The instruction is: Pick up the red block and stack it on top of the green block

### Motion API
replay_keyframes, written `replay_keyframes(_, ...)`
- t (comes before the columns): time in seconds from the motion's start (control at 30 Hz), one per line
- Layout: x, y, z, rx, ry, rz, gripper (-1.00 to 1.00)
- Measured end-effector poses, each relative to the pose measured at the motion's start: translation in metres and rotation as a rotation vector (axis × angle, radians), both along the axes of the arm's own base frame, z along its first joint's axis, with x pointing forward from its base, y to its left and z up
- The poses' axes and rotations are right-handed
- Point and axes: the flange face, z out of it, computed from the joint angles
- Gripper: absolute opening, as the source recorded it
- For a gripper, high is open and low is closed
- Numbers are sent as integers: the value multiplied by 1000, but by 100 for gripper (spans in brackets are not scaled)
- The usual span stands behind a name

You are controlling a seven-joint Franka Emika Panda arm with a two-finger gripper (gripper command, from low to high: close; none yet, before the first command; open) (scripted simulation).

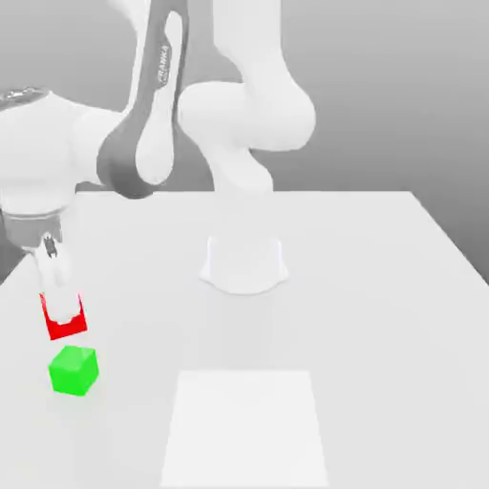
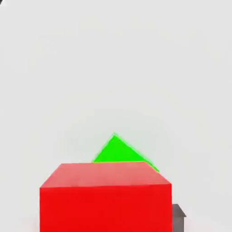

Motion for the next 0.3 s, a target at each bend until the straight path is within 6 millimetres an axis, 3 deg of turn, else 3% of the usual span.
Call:
replay_keyframes(0.2,-2,0,-40,0,3,-5,-100)
replay_keyframes(0.23,-3,0,-46,-1,4,-6,100)
replay_keyframes(0.3,-3,0,-46,-1,4,-6,100)
